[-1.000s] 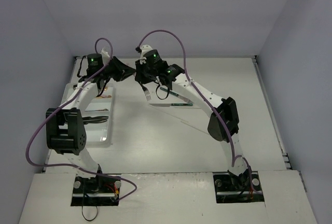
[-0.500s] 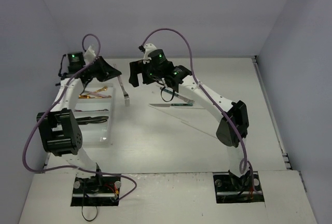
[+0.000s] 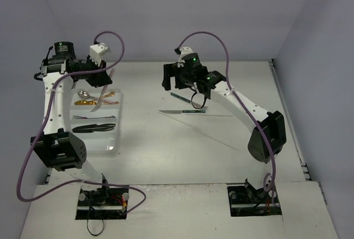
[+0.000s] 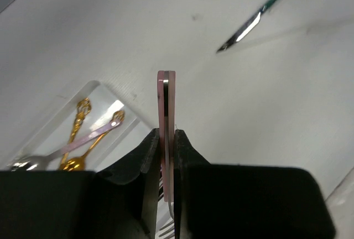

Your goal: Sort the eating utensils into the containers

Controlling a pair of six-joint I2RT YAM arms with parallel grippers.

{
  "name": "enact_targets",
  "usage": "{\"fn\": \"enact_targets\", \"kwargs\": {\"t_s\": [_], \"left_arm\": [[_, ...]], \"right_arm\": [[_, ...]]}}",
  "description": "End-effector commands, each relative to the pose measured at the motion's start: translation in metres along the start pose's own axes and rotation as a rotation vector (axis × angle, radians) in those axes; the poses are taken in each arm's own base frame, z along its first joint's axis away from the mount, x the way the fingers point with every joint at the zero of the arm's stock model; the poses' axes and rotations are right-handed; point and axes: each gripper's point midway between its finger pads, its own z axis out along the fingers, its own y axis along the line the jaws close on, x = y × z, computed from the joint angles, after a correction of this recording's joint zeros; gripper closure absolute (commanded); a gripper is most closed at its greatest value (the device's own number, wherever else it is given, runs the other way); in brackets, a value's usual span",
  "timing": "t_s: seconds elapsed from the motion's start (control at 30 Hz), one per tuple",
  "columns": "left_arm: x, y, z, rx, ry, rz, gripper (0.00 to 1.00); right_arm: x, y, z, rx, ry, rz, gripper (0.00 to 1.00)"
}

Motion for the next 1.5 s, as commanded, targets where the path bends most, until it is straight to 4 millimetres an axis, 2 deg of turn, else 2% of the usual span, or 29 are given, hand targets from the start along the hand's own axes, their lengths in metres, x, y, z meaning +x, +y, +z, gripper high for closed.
{"fn": "enact_targets", "kwargs": {"t_s": [0.0,0.27,0.3,0.4,0.7,0.9,1.07,1.27,1.37,1.47], "left_arm": [[0.043,-0.004,-0.018,0.097,0.201,0.517,1.0],[0.083,0.016,-0.003,0.212,0.33,0.659,1.0],[0.085,0.017,0.0,0.22,0.333,0.653,1.0],[0.11,0.024,0.013,0.285,0.383,0.646,1.0],[0.15,0.027,0.04,0.402,0.462,0.606,1.0],[0.169,0.042,0.054,0.424,0.52,0.578,1.0],[0.185,0.047,0.062,0.451,0.55,0.562,1.0],[0.194,0.059,0.068,0.434,0.577,0.565,0.8],[0.191,0.063,0.068,0.421,0.579,0.576,0.71],[0.179,0.066,0.062,0.386,0.568,0.594,0.61]], "right_arm": [[-0.03,-0.007,-0.024,0.01,-0.104,0.01,0.08],[-0.017,-0.02,-0.024,0.044,-0.079,0.018,0.09],[-0.015,-0.021,-0.024,0.048,-0.077,0.018,0.09],[-0.012,-0.023,-0.027,0.058,-0.076,0.022,0.09],[-0.004,-0.033,-0.03,0.082,-0.065,0.031,0.09],[-0.008,-0.032,-0.029,0.076,-0.066,0.028,0.09],[-0.008,-0.036,-0.029,0.093,-0.065,0.027,0.09],[-0.003,-0.046,-0.026,0.129,-0.051,0.027,0.1],[0.002,-0.051,-0.02,0.15,-0.028,0.022,0.11],[0.011,-0.065,-0.01,0.205,0.01,0.004,0.11]]}}
